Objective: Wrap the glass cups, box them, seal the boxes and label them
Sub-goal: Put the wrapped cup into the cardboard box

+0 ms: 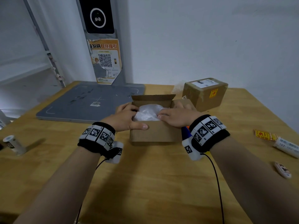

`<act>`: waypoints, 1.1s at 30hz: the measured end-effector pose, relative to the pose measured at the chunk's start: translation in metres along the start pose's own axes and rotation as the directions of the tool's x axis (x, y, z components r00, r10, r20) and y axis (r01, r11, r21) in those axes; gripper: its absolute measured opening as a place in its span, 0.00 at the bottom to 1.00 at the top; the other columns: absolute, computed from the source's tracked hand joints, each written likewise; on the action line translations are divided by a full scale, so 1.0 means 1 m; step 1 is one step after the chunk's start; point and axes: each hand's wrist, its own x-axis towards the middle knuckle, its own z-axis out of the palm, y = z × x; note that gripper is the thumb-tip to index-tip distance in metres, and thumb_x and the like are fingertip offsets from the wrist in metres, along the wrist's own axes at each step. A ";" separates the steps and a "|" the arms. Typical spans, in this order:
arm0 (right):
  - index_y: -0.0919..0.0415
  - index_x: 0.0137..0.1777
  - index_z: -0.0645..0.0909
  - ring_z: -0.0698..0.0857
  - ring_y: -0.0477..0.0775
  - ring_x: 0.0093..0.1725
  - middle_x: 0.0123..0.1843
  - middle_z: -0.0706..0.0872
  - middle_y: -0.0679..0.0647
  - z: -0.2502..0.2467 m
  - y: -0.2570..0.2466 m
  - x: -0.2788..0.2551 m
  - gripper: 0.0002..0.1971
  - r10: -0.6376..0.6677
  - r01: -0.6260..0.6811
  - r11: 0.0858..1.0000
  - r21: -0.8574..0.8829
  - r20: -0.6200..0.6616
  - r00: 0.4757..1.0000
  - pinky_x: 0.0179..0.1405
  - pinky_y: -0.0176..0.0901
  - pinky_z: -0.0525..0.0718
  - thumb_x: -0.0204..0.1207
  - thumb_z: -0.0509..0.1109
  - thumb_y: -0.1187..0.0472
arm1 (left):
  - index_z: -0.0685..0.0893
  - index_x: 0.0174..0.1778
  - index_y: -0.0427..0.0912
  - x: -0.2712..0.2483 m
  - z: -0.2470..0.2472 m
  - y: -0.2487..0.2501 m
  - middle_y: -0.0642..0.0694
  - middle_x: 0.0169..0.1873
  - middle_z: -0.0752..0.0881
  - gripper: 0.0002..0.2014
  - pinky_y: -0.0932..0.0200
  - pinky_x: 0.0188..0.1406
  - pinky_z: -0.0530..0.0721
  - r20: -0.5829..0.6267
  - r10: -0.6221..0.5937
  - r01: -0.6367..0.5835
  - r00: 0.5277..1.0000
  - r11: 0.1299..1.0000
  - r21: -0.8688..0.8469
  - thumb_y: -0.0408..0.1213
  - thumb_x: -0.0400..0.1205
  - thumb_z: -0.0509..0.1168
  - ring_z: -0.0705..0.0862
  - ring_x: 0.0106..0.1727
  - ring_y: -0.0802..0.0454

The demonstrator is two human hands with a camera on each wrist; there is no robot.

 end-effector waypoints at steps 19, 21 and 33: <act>0.52 0.48 0.93 0.79 0.40 0.28 0.33 0.85 0.45 -0.061 0.018 -0.051 0.13 -0.089 0.284 0.891 0.355 -0.476 0.875 0.27 0.35 0.71 0.84 0.71 0.46 | 0.80 0.76 0.51 -0.025 -0.069 0.077 0.58 0.67 0.80 0.23 0.60 0.61 0.73 -0.267 0.103 -0.161 0.958 0.965 -0.205 0.50 0.85 0.71 0.77 0.67 0.60; 0.49 0.48 0.93 0.81 0.42 0.36 0.37 0.86 0.43 -0.080 0.028 -0.055 0.12 -0.057 0.281 0.889 0.362 -0.521 0.852 0.32 0.37 0.71 0.83 0.72 0.46 | 0.83 0.75 0.51 -0.016 -0.085 0.102 0.57 0.69 0.83 0.20 0.62 0.54 0.77 -0.293 0.135 -0.217 0.946 0.939 -0.268 0.48 0.86 0.70 0.79 0.68 0.58; 0.49 0.48 0.93 0.85 0.55 0.45 0.49 0.93 0.56 -0.143 0.132 0.021 0.13 0.076 0.108 0.887 0.449 -0.372 0.925 0.53 0.54 0.91 0.83 0.70 0.44 | 0.84 0.71 0.48 0.122 -0.134 0.184 0.53 0.61 0.90 0.18 0.33 0.65 0.87 -0.067 0.044 -0.077 0.997 0.770 -0.634 0.49 0.87 0.69 0.87 0.64 0.45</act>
